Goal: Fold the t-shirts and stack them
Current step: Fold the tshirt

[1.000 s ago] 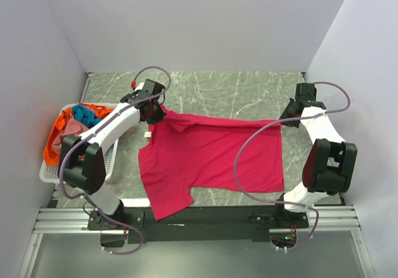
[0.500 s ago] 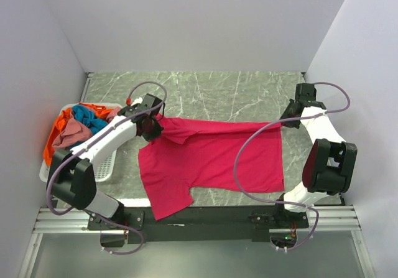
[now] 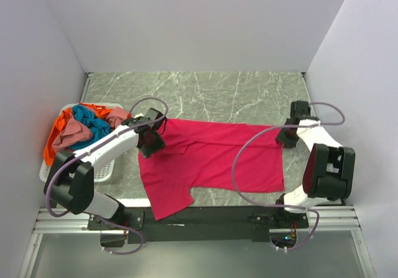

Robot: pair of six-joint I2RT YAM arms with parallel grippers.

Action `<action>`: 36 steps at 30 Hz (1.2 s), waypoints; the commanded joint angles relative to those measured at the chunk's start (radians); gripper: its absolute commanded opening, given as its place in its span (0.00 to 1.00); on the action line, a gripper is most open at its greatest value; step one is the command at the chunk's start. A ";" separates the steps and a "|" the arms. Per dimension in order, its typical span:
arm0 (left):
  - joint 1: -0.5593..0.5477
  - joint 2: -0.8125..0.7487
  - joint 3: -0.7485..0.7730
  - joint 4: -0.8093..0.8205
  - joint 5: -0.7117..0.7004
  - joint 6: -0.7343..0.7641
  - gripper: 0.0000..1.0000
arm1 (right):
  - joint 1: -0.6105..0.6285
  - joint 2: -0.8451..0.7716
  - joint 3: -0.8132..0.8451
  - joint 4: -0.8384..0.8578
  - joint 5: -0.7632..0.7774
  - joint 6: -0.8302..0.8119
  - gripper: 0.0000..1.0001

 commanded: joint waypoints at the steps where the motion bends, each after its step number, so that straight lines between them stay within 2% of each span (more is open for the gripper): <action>1: -0.006 -0.057 -0.007 -0.026 -0.006 -0.003 0.62 | -0.006 -0.105 -0.094 0.008 0.039 0.026 0.42; 3: -0.011 -0.089 0.010 -0.046 -0.008 0.015 0.72 | -0.006 -0.144 -0.104 -0.009 0.068 0.033 0.51; 4: -0.011 -0.100 0.031 -0.049 -0.005 0.029 0.83 | -0.006 -0.158 -0.101 -0.024 0.094 0.038 0.52; 5: -0.016 -0.109 0.044 -0.054 -0.011 0.042 0.89 | -0.006 -0.173 -0.094 -0.029 0.097 0.038 0.54; 6: -0.023 -0.123 0.056 -0.057 -0.029 0.053 0.98 | -0.006 -0.205 -0.088 -0.032 0.097 0.035 0.66; 8: -0.023 -0.123 0.085 -0.042 -0.039 0.088 0.99 | -0.004 -0.248 -0.074 -0.017 0.039 0.023 0.70; 9: -0.023 -0.106 0.094 -0.002 -0.043 0.110 0.99 | -0.004 -0.257 -0.071 -0.003 0.008 0.009 0.85; 10: -0.020 -0.088 0.107 0.020 -0.031 0.128 0.99 | -0.003 -0.265 -0.065 0.011 -0.018 0.007 0.86; 14: 0.007 0.062 0.225 0.118 0.016 0.220 0.99 | 0.049 -0.209 -0.030 0.077 -0.110 0.006 0.88; 17: 0.059 0.188 0.295 0.213 0.085 0.277 1.00 | 0.077 -0.106 0.024 0.086 -0.121 0.001 0.89; 21: 0.121 0.348 0.369 0.238 0.107 0.302 0.99 | 0.085 0.012 0.082 0.097 -0.098 0.027 0.89; 29: 0.191 0.477 0.354 0.299 0.158 0.317 0.99 | 0.073 0.268 0.176 0.051 -0.027 0.040 0.89; 34: 0.234 0.564 0.399 0.293 0.173 0.319 1.00 | 0.051 0.371 0.257 0.013 -0.018 0.050 0.89; 35: 0.241 0.589 0.410 0.294 0.176 0.320 1.00 | 0.048 0.400 0.269 0.008 -0.021 0.047 0.84; 36: 0.244 0.601 0.421 0.299 0.182 0.323 0.99 | 0.043 0.410 0.300 -0.001 -0.021 0.041 0.85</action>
